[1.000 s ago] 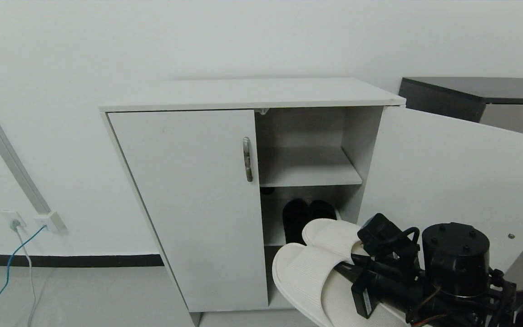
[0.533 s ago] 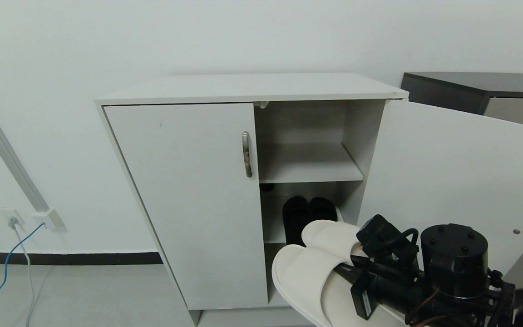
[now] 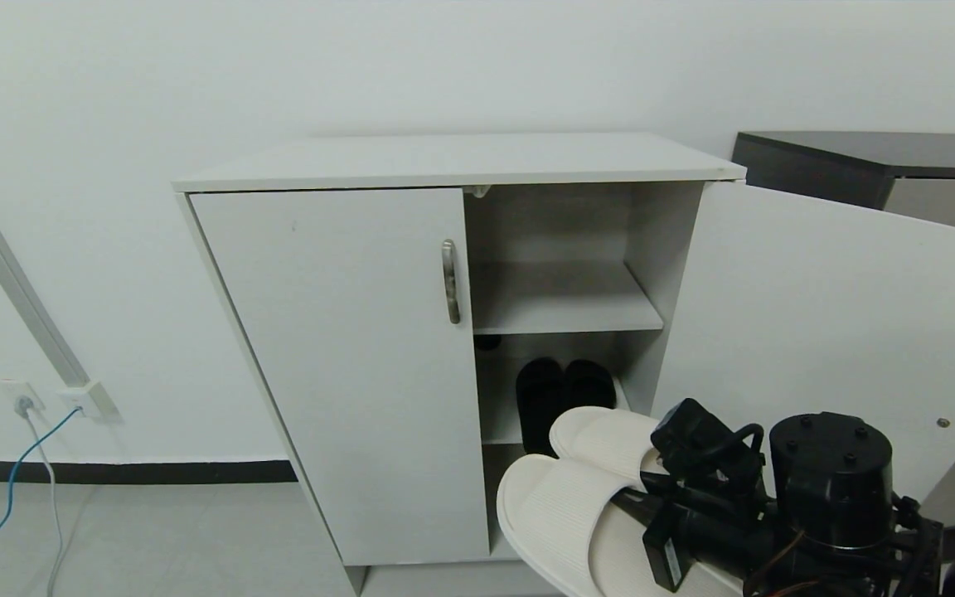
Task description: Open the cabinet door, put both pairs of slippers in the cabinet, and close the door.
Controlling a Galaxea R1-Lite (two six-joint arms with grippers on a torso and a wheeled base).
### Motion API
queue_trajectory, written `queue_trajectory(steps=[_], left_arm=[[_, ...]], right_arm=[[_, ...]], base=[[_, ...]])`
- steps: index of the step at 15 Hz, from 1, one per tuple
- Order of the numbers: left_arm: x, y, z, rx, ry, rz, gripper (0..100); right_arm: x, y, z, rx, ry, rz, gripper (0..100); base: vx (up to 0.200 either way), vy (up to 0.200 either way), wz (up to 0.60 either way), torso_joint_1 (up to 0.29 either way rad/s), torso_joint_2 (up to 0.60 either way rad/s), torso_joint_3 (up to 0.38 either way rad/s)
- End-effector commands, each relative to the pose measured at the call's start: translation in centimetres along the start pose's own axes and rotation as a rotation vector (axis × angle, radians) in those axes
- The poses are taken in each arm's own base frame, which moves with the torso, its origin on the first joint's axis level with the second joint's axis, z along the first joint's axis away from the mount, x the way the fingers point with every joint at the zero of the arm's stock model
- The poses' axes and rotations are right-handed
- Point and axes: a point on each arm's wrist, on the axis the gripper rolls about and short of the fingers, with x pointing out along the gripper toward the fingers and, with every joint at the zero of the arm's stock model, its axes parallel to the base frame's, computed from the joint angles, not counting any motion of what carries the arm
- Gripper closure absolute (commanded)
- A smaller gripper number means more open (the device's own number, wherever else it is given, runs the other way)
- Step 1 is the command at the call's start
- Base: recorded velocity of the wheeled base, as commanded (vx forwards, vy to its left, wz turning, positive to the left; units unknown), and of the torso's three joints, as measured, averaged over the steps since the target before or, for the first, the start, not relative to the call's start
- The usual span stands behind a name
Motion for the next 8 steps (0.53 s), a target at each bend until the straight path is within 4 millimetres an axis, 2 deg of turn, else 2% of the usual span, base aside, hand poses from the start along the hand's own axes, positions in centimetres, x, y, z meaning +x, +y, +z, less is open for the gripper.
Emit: queue_trajectory(steps=[1,3,4,8], left_arm=[[0.0,0.0,0.0,0.0,0.0,0.001,100],[0.0,0.0,0.0,0.001,0.0,0.001,100],[0.0,0.0,0.0,0.0,0.0,0.001,100],[0.0,0.0,0.0,0.001,0.0,0.001,100]], right_arm=[[-0.01,0.02,-0.06,-0.002,0.002,0.001,100],[0.01,0.02,-0.09,-0.002,0.004,0.001,100],[0.1,0.03,-0.19,-0.002,0.008,0.003,100],[0.79,0.1,-0.59,-0.004,-0.01,0.019,100]], base=[[0.0,0.0,0.0,0.0,0.0,0.0],[0.0,0.0,0.0,-0.019,0.12,0.122],[0.0,0.0,-0.6,-0.012,0.05,0.051],[0.0,0.0,0.0,0.0,0.0,0.0]])
